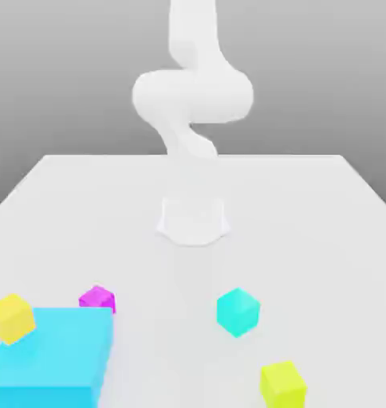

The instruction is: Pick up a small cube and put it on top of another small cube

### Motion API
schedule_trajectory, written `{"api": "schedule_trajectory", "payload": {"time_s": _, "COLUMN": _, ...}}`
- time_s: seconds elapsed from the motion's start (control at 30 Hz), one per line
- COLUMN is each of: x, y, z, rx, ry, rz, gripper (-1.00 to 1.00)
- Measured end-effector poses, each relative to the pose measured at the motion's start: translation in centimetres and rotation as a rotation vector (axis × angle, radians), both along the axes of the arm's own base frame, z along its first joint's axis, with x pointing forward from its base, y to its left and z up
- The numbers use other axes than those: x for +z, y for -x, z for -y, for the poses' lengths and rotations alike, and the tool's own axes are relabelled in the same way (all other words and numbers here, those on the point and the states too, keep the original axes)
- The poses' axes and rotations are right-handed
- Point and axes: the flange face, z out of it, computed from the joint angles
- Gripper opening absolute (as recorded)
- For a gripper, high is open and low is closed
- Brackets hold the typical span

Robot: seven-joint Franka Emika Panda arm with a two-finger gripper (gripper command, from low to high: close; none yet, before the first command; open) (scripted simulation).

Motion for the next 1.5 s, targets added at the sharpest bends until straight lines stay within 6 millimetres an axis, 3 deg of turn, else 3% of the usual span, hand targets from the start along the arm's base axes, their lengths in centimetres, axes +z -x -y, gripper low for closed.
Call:
{"api": "schedule_trajectory", "payload": {"time_s": 0.23, "x": -11.2, "y": -7.7, "z": -3.0, "rx": 0.045, "ry": 0.045, "rz": -0.191, "gripper": 0.00}}
{"api": "schedule_trajectory", "payload": {"time_s": 0.47, "x": -23.6, "y": -11.8, "z": -6.1, "rx": 0.105, "ry": 0.077, "rz": -0.376, "gripper": 0.00}}
{"api": "schedule_trajectory", "payload": {"time_s": 0.67, "x": -34.8, "y": -12.4, "z": -9.2, "rx": 0.173, "ry": 0.093, "rz": -0.533, "gripper": 0.00}}
{"api": "schedule_trajectory", "payload": {"time_s": 0.87, "x": -45.8, "y": -10.5, "z": -11.4, "rx": 0.233, "ry": 0.092, "rz": -0.691, "gripper": 0.00}}
{"api": "schedule_trajectory", "payload": {"time_s": 1.03, "x": -53.0, "y": -9.9, "z": -12.0, "rx": 0.248, "ry": 0.088, "rz": -0.728, "gripper": 0.00}}
{"api": "schedule_trajectory", "payload": {"time_s": 1.07, "x": -54.2, "y": -9.8, "z": -12.0, "rx": 0.248, "ry": 0.089, "rz": -0.728, "gripper": -1.00}}
{"api": "schedule_trajectory", "payload": {"time_s": 1.3, "x": -54.4, "y": -9.8, "z": -12.0, "rx": 0.249, "ry": 0.089, "rz": -0.728, "gripper": -1.00}}
{"api": "schedule_trajectory", "payload": {"time_s": 1.43, "x": -49.9, "y": -9.8, "z": -12.0, "rx": 0.249, "ry": 0.089, "rz": -0.729, "gripper": -1.00}}
{"api": "schedule_trajectory", "payload": {"time_s": 1.5, "x": -48.1, "y": -8.8, "z": -11.7, "rx": 0.260, "ry": 0.099, "rz": -0.729, "gripper": -1.00}}
